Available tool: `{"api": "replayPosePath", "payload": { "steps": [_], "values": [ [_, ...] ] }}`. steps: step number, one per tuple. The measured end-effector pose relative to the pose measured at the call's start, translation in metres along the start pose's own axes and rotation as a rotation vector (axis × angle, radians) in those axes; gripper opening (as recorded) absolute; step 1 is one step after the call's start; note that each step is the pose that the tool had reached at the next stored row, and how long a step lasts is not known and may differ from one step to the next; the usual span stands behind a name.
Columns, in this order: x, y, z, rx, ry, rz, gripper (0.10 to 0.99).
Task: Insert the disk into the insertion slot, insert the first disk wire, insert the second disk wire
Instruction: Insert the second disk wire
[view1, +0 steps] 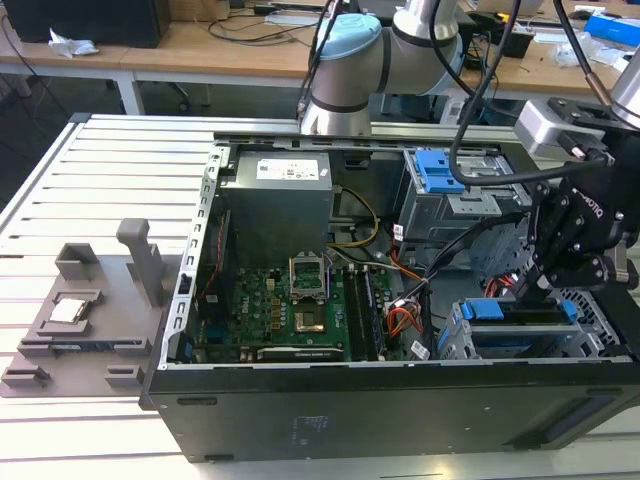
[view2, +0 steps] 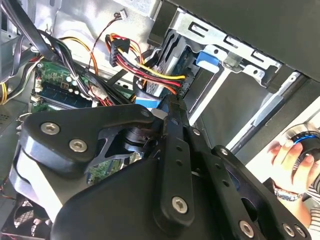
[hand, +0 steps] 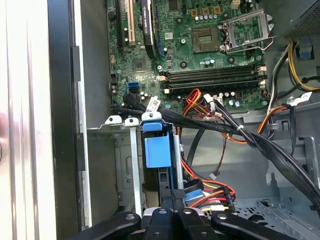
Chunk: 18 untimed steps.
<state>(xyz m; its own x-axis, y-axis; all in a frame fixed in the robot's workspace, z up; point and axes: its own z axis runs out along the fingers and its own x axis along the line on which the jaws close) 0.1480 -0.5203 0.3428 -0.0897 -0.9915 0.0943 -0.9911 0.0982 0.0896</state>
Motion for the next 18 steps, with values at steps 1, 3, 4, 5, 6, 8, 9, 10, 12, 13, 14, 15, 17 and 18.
{"api": "replayPosePath", "payload": {
  "steps": [1,3,4,5,6,8,9,10,12,13,14,15,17,18],
  "values": [
    [0.0003,-0.0001,0.0004,-0.001,-0.0008,0.008,0.106],
    [0.0011,-0.0002,0.0004,-0.002,-0.0017,0.016,0.106],
    [0.0017,-0.0003,0.0005,-0.002,-0.0028,0.021,0.106],
    [0.0023,-0.0003,0.0005,-0.003,-0.0063,0.026,0.106],
    [0.0026,-0.0004,0.0006,-0.004,-0.0118,0.028,0.106],
    [0.0032,-0.0005,0.0007,-0.005,-0.0226,0.029,0.106],
    [0.0034,-0.0005,0.0007,-0.006,-0.0281,0.029,0.106],
    [0.0038,-0.0005,0.0006,-0.006,-0.0348,0.029,0.106],
    [0.0049,-0.0006,0.0006,-0.008,-0.0478,0.029,0.106],
    [0.0062,-0.0007,0.0005,-0.009,-0.0561,0.028,0.106],
    [0.0079,-0.0008,0.0004,-0.009,-0.0615,0.028,0.106],
    [0.0097,-0.0010,0.0000,-0.009,-0.0622,0.029,0.106],
    [0.0110,-0.0009,-0.0015,-0.010,-0.0622,0.030,0.106],
    [0.0118,-0.0009,-0.0023,-0.010,-0.0623,0.031,0.106]
  ]
}}
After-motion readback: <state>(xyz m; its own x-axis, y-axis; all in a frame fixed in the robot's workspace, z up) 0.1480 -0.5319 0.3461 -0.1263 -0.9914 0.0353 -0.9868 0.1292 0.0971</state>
